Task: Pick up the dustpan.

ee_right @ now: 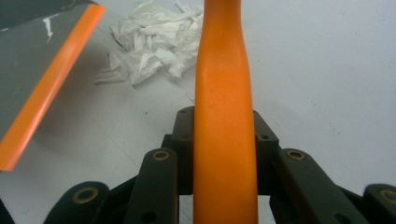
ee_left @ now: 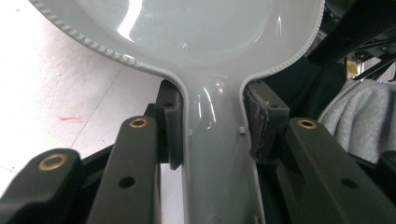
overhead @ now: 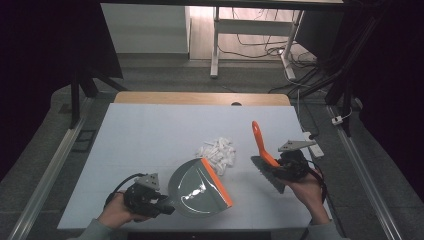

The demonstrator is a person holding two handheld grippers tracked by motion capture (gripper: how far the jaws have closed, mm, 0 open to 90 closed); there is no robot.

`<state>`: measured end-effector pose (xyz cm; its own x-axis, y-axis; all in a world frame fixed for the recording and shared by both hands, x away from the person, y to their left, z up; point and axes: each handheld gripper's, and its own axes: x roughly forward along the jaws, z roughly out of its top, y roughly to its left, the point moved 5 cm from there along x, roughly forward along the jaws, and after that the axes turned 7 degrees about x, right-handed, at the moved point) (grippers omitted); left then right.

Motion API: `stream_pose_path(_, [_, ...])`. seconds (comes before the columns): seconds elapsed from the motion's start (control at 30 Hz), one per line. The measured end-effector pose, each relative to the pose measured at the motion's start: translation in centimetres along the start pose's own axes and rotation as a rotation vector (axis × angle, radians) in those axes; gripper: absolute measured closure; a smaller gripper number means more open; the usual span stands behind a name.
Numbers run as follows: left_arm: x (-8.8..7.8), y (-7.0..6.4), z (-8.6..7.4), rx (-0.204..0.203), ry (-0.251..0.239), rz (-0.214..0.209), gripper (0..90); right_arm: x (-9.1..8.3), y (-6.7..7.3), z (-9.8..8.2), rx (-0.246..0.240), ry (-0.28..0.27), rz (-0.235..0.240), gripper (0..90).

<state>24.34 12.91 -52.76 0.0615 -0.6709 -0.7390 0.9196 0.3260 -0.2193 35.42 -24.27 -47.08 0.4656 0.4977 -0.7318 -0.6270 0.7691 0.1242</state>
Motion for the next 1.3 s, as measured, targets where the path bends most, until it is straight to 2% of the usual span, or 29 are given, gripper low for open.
stream_pose_path(0.33, [1.2,0.3,0.1,0.014,0.069,0.024,61.0,0.8,-0.1,-0.1,-0.005,0.014,0.009,70.5])
stream_pose_path(0.53, [0.4,0.1,-0.4,-0.008,0.076,0.055,61.0,0.9,0.4,-0.1,-0.013,0.019,0.015,70.4])
stream_pose_path(0.67, [-1.0,0.1,-1.3,-0.045,0.057,0.078,61.0,1.3,0.6,-0.2,-0.025,0.031,0.011,70.5])
stream_pose_path(0.7, [-1.7,0.4,-1.9,-0.071,0.045,0.088,61.0,1.4,0.6,-0.2,-0.024,0.032,0.011,70.5])
stream_pose_path(1.0, [-3.2,0.9,-4.0,-0.141,0.053,0.105,61.0,1.2,0.3,-0.3,-0.018,0.029,0.009,70.5])
stream_pose_path(1.17, [-3.4,1.1,-5.1,-0.168,0.083,0.1,61.0,1.3,0.3,-0.4,-0.02,0.031,0.007,70.5])
stream_pose_path(1.3, [-3.2,1.5,-5.2,-0.178,0.085,0.105,61.0,1.3,0.3,-0.3,-0.02,0.03,0.007,70.4])
